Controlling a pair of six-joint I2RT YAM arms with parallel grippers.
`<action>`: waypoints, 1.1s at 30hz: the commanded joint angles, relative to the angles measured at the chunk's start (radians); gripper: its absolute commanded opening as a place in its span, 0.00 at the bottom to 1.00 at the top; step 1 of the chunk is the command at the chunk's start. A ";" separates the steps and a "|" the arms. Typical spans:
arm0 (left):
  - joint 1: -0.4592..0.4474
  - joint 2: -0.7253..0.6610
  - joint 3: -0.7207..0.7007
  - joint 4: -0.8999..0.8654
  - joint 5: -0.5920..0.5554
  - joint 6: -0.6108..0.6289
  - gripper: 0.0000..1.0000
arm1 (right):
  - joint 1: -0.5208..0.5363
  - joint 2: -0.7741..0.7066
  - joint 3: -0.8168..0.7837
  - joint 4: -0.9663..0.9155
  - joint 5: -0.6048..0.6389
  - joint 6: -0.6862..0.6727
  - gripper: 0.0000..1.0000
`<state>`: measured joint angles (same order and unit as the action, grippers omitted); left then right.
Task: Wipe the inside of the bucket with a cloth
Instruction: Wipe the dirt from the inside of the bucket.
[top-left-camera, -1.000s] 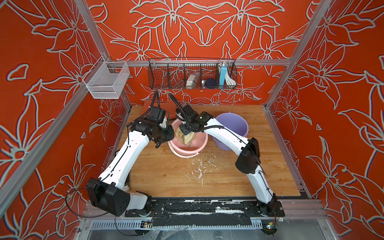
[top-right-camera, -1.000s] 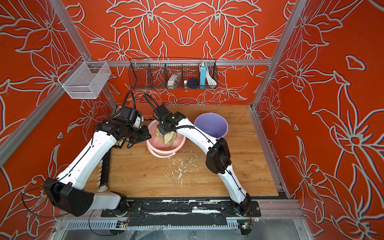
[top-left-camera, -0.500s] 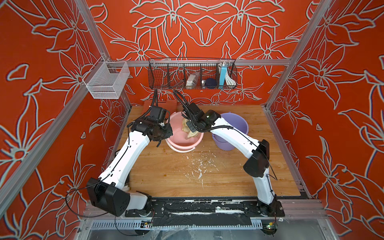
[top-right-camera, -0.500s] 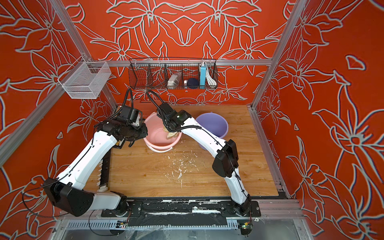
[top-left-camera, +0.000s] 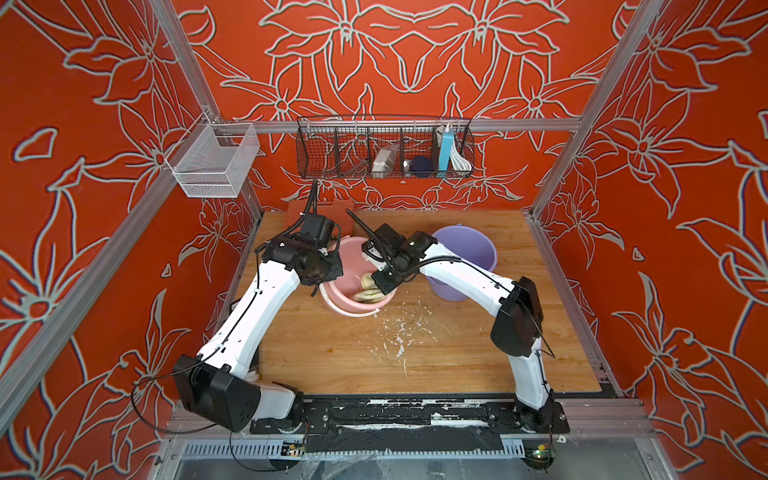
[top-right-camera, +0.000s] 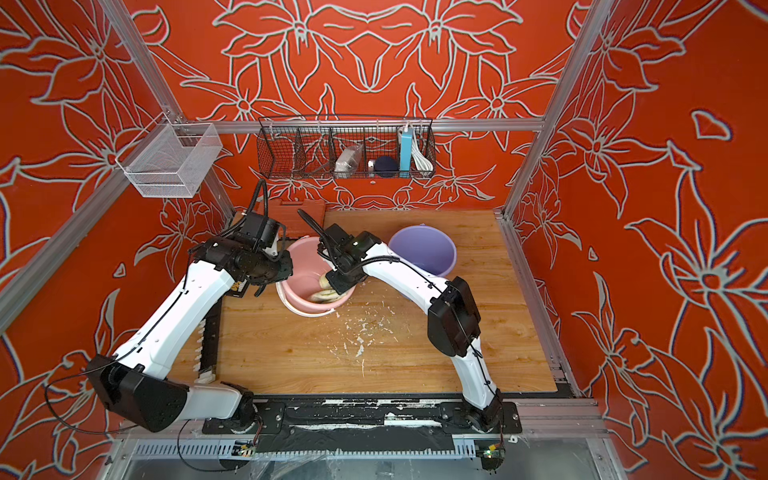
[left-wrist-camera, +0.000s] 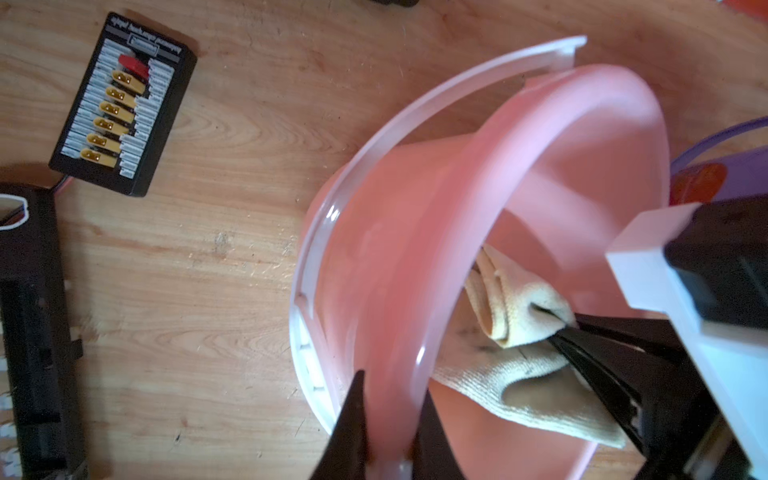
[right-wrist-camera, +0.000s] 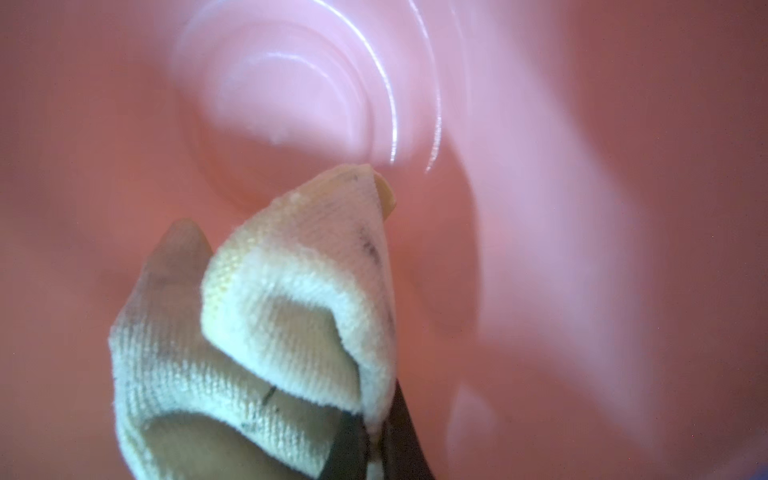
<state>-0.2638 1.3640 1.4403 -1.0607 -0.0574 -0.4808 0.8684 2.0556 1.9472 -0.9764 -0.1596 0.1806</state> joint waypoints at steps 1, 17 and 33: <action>0.009 -0.014 0.043 0.048 -0.040 -0.015 0.00 | -0.007 -0.060 -0.016 0.009 -0.111 0.032 0.00; 0.009 -0.033 0.006 -0.002 0.128 0.008 0.00 | -0.047 0.212 0.540 -0.109 0.301 -0.065 0.00; 0.009 0.007 -0.008 0.048 0.058 -0.006 0.00 | -0.048 0.157 0.475 -0.136 0.389 -0.114 0.00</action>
<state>-0.2554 1.3945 1.4376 -1.0340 0.0498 -0.4885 0.8291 2.2555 2.4424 -1.0351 0.1081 0.0834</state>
